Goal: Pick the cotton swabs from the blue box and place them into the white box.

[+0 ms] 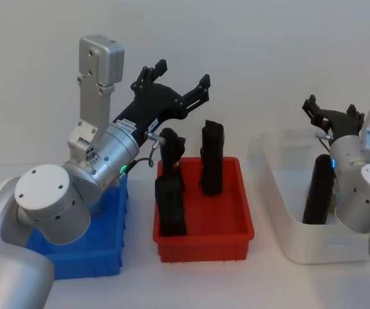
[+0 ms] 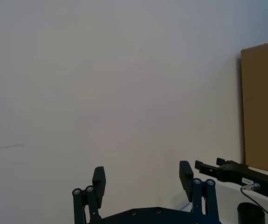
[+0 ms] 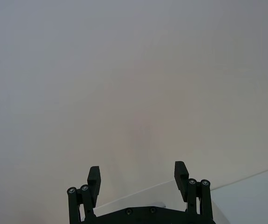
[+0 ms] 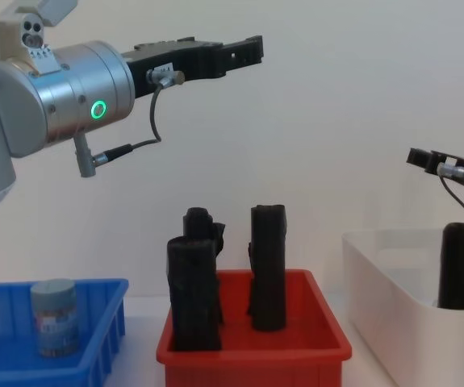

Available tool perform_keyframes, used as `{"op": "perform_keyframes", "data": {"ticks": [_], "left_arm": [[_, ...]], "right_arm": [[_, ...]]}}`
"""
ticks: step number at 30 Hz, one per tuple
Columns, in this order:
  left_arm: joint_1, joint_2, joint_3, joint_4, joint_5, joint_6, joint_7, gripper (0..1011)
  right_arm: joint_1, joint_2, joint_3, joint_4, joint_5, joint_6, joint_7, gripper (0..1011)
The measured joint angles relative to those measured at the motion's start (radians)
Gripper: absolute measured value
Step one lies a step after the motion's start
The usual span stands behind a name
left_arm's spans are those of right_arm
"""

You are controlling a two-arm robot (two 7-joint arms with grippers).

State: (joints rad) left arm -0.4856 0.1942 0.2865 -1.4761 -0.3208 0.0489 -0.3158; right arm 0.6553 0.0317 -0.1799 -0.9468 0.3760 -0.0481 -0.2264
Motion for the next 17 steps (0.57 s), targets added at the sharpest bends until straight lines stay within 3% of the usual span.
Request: {"op": "perform_keyframes", "data": {"ticks": [17], "left_arm": [[0.000, 0.000, 0.000, 0.000, 0.000, 0.000, 0.000, 1004]], "right_arm": [[0.001, 0.000, 0.000, 0.000, 0.001, -0.001, 0.000, 1002]]}}
